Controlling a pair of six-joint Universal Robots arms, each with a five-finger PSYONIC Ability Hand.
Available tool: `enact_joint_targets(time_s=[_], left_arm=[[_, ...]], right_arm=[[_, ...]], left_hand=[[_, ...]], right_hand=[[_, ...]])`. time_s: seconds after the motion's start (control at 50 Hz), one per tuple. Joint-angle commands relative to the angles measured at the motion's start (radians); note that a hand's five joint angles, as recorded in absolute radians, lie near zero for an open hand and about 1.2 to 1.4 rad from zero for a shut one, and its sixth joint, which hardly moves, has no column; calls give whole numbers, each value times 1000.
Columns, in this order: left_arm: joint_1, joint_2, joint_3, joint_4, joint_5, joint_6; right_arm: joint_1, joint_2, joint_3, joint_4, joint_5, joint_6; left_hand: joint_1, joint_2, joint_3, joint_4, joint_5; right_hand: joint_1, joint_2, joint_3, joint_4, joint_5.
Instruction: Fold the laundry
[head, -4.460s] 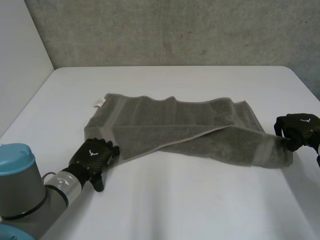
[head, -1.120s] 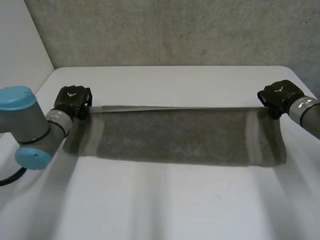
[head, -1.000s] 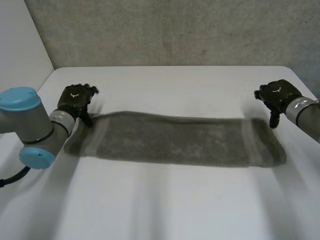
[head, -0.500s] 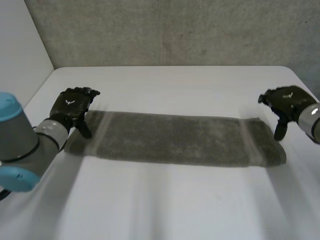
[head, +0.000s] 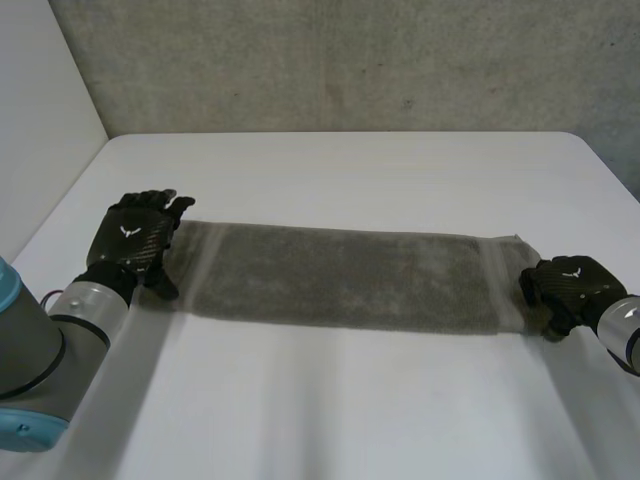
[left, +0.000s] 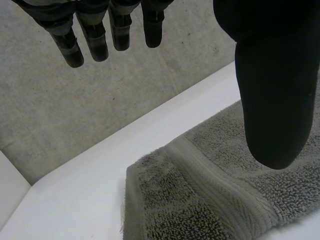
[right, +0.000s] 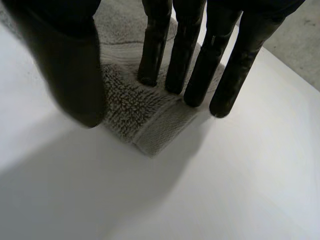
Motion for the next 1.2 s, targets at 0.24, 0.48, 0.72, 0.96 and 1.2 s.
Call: enact_joint_targets(time_s=[0.24,0.48,0.72,0.96,1.2], left_arm=[[-7,6,-13,1,0,-2],[-8,17,-13,1,0,0],[-14,18,-22,2,0,0],[-51,18,-20,4,-2,-2],[-109,8,-7,34,-2,0]], right_arm=[[-216,-13,-103,9,119,-173],[-71,-76,-381,94,174,-219],[577,23,-539,104,280,-191],[914,350,-634,102,337,-197],[844,99,-441,0,357,-33]], left_hand=[[6,9,8,9,-28],[6,9,8,9,-28],[6,9,8,9,-28],[6,9,8,9,-28],[6,9,8,9,-28]], right_hand=[[581,577,594,596,589],[581,577,594,596,589],[581,577,594,596,589],[359,355,372,374,367],[-641,-645,-628,-625,-632]])
